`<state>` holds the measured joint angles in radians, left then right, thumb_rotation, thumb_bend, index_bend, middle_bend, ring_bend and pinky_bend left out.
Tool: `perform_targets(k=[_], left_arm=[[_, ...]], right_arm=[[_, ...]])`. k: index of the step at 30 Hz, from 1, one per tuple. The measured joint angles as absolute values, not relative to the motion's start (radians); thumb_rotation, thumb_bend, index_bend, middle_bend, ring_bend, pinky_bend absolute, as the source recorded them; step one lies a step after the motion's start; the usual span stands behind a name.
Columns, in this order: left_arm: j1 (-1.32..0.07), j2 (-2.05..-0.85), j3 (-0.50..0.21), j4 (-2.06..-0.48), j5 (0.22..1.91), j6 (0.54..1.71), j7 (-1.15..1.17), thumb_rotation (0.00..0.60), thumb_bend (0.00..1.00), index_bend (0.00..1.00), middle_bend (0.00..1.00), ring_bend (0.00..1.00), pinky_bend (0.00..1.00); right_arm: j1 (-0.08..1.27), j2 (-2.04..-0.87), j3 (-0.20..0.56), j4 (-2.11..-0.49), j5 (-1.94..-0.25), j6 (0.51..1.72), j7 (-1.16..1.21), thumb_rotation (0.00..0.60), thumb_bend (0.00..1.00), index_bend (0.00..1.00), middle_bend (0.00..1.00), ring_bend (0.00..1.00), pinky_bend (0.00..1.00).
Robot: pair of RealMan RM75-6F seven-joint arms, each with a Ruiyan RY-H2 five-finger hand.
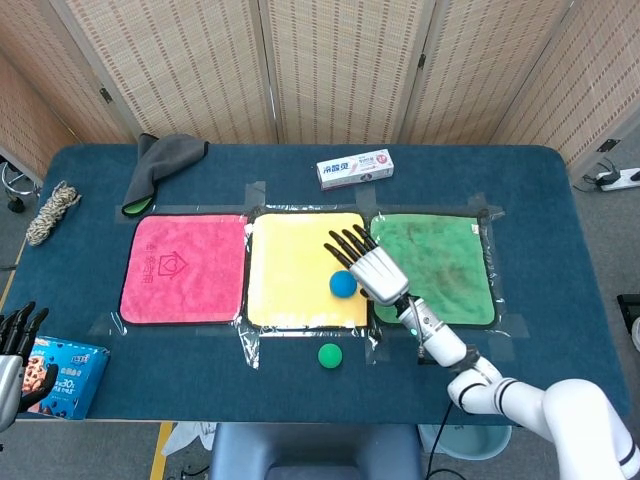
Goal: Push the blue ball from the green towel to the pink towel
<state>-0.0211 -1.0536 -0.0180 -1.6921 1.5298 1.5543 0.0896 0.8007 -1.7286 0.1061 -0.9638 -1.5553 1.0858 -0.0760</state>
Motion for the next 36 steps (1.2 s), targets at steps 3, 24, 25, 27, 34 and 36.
perform_targets(k=[3, 24, 25, 27, 34, 36], left_arm=[[-0.021, -1.052, -0.017, -1.696, 1.534, 1.555, 0.092, 0.600, 0.45, 0.07, 0.04, 0.07, 0.00], [0.006, -1.029, -0.008, -1.716, 1.543, 1.590, 0.093, 0.600, 0.44, 0.07, 0.04, 0.07, 0.00], [0.008, -1.028, -0.008, -1.717, 1.543, 1.592, 0.094, 0.600, 0.44, 0.07, 0.04, 0.07, 0.00], [0.012, -1.025, -0.007, -1.719, 1.543, 1.597, 0.095, 0.600, 0.44, 0.07, 0.04, 0.07, 0.00], [0.029, -1.013, -0.003, -1.721, 1.542, 1.613, 0.084, 0.600, 0.45, 0.07, 0.04, 0.07, 0.00], [0.034, -1.010, -0.002, -1.720, 1.539, 1.617, 0.081, 0.600, 0.44, 0.07, 0.04, 0.07, 0.00]], right_arm=[[0.786, -1.696, 0.095, -0.981, -1.545, 1.073, -0.096, 0.600, 0.06, 0.00, 0.00, 0.00, 0.00], [0.893, -1.888, 0.085, -0.721, -1.571, 0.983, -0.141, 0.600, 0.06, 0.00, 0.00, 0.00, 0.00], [0.901, -1.898, 0.087, -0.714, -1.574, 0.984, -0.141, 0.600, 0.06, 0.00, 0.00, 0.00, 0.00], [0.919, -1.921, 0.091, -0.700, -1.580, 0.988, -0.143, 0.600, 0.06, 0.00, 0.00, 0.00, 0.00], [0.972, -1.988, 0.118, -0.659, -1.578, 0.986, -0.157, 0.600, 0.06, 0.00, 0.00, 0.00, 0.00], [0.991, -2.007, 0.129, -0.648, -1.575, 0.984, -0.161, 0.600, 0.06, 0.00, 0.00, 0.00, 0.00]])
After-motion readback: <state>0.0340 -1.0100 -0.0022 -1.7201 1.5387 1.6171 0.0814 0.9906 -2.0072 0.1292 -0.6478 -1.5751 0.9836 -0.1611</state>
